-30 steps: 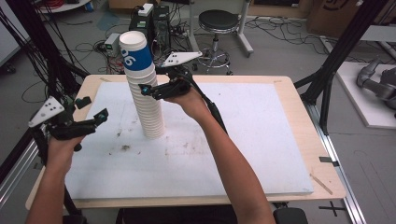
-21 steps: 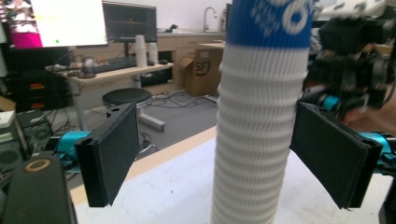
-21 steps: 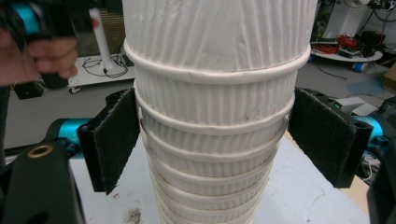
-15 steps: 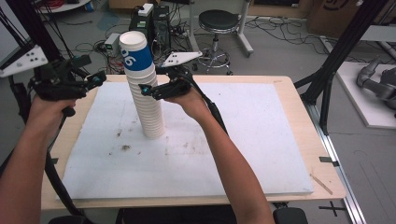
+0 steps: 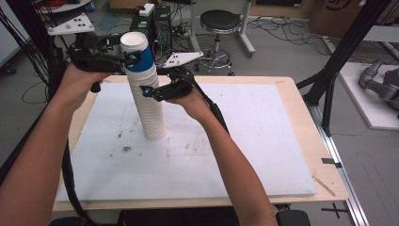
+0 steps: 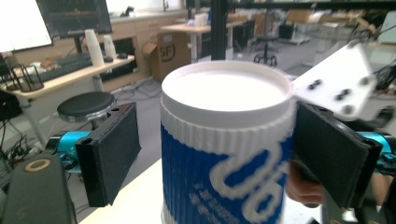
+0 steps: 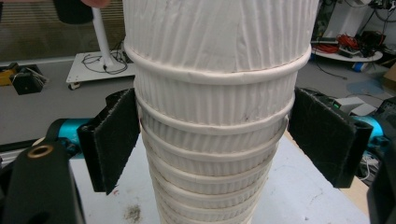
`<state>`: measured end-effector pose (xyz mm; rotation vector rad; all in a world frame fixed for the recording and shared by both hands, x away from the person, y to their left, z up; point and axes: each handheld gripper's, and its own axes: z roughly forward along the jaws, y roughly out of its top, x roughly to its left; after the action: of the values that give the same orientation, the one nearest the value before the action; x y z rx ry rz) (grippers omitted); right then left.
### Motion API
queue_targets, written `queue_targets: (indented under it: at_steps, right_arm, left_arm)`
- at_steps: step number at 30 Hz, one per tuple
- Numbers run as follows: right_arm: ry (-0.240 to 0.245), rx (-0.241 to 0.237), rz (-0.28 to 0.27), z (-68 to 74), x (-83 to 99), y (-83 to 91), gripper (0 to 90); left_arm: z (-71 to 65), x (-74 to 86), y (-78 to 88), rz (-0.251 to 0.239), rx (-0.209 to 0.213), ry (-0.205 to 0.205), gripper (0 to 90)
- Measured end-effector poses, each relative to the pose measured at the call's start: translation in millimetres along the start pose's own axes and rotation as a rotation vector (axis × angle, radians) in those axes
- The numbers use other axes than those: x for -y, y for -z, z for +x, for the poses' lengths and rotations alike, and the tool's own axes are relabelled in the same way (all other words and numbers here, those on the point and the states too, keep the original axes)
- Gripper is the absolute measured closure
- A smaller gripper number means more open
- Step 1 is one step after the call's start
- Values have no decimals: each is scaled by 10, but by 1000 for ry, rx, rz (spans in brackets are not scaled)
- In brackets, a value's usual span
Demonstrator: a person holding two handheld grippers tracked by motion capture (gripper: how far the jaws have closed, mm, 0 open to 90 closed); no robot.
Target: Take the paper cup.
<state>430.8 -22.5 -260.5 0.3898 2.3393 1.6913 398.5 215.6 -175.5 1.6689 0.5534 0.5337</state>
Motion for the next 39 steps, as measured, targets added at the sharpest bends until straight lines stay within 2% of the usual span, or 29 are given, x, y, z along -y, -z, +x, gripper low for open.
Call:
queue_targets:
  at_steps: [2,3,4,5,7,9,13,19,24,26,28,32,35,37,39]
  right_arm:
    - [-1,-3,5,3,-1,5,176]
    - [-4,-3,4,4,-1,6,176]
    - [-8,-2,6,4,-1,9,176]
    - [-8,-3,10,-1,-1,15,176]
    - [-6,-3,6,-17,1,18,176]
    - [-6,-3,5,-19,2,19,176]
    - [-1,-7,4,-5,2,7,176]
    - [-10,-6,8,-4,7,15,171]
    - [-5,-5,45,2,8,65,171]
    - [15,-8,44,10,-1,139,172]
    - [26,-12,65,29,7,235,171]
    - [58,21,99,27,68,475,172]
    - [56,53,106,17,173,729,172]
    - [37,71,108,9,278,916,172]
    - [30,97,114,12,417,1124,171]
  left_arm:
    - [5,6,-46,4,8,8,164]
    - [2,4,-62,-2,25,3,183]
    - [-10,1,-66,-8,34,-7,249]
    - [-17,-6,-73,-7,29,-15,265]
    - [-10,-22,-80,4,32,-20,270]
    - [-11,-38,-78,-7,34,-16,273]
    - [7,-156,5,-100,27,9,282]
    - [-12,-395,105,-141,-7,-5,282]
    - [-89,-611,180,-186,-24,-24,282]
    - [-142,-690,208,-192,-38,-26,282]
    - [-213,-758,223,-188,-34,-42,282]
    - [-403,-810,179,-175,22,-61,282]
    - [-522,-731,95,-162,56,-48,282]
    - [-612,-613,23,-156,86,-34,282]
    - [-679,-507,-33,-152,93,-19,282]
